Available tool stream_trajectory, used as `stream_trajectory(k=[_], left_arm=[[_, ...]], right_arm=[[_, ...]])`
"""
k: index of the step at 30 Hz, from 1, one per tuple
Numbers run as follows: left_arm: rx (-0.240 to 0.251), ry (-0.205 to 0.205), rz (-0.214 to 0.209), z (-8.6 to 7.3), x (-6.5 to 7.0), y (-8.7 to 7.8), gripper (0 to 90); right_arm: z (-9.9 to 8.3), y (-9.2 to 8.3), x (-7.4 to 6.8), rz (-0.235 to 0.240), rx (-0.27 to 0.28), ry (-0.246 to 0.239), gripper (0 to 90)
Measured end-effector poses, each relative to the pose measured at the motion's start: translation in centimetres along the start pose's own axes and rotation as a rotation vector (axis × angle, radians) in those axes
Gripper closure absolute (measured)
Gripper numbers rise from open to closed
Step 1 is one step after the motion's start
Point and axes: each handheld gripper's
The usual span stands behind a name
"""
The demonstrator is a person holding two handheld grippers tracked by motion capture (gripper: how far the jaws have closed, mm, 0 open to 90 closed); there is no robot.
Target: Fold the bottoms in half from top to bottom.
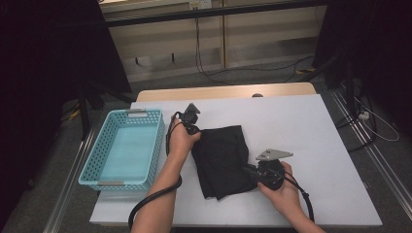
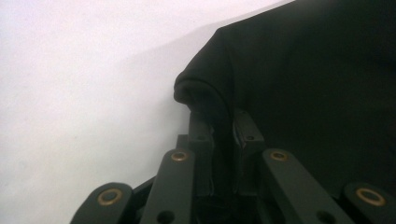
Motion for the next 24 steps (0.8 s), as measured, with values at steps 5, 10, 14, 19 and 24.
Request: stream_trajectory(k=[5, 10, 14, 19, 24], left_arm=[[-0.071, -0.001, -0.016, 1.0, -0.3, -1.5, 81.4], [-0.139, -0.005, -0.020, 1.8, -0.7, -2.7, 81.4], [-0.169, -0.012, -0.013, 2.1, -1.1, -3.6, 81.6], [-0.184, -0.015, 0.008, 2.3, -1.6, -4.9, 81.7], [-0.184, -0.009, 0.021, 2.3, -2.0, -6.0, 81.7]], right_arm=[[0.3, -0.1, -0.3, -0.007, 0.017, -0.015, 80.5], [0.7, -0.1, -0.9, -0.007, 0.027, -0.040, 80.5], [1.0, -0.1, -1.4, 0.005, 0.041, -0.053, 80.6], [1.6, 0.0, -2.4, 0.022, 0.069, -0.069, 80.6], [2.0, 0.2, -3.1, 0.032, 0.081, -0.088, 80.6]])
Point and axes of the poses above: each handheld gripper's, and its own axes: y roughly forward along the jaws, z roughly out of its top, x roughly to its right, and after that the axes turned 13 degrees about y, right-handed
